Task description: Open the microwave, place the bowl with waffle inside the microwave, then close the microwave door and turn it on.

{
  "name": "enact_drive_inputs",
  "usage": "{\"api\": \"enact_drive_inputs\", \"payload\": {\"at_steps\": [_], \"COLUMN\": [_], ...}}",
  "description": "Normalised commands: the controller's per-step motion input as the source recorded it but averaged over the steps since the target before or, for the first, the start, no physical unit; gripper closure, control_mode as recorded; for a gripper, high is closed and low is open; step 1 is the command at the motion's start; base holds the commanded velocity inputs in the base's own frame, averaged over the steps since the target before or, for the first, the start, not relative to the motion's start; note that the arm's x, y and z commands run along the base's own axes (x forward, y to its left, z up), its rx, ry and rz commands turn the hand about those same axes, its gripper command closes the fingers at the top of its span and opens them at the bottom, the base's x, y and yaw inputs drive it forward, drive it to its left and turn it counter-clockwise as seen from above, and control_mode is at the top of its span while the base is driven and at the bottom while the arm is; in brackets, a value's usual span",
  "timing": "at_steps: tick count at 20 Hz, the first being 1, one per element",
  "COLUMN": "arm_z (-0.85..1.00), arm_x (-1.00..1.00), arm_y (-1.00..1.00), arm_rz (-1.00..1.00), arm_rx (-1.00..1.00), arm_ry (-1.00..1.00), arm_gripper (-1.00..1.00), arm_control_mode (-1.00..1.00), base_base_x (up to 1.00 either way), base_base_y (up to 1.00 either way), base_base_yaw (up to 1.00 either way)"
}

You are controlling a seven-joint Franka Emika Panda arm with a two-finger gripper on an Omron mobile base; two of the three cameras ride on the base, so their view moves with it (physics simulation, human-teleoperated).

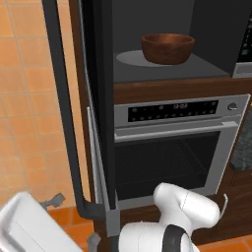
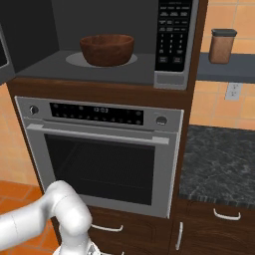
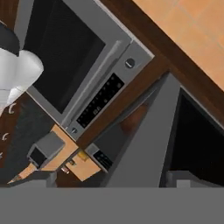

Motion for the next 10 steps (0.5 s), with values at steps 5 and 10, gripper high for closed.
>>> {"api": "enact_drive_inputs", "payload": {"at_steps": [5, 10], "arm_z": [0.37, 0.36], "arm_x": [0.03, 0.04], "arm_y": [-1.00, -1.00], "arm_rz": [-0.29, -0.22], "arm_rx": [0.03, 0.02], "arm_ry": [0.00, -0.05], "arm_gripper": [-1.00, -1.00], "arm_control_mode": [-1.00, -1.00], "base_base_x": [0.00, 0.00], "base_base_y": [0.00, 0.00], "base_base_yaw": [0.00, 0.00]}}
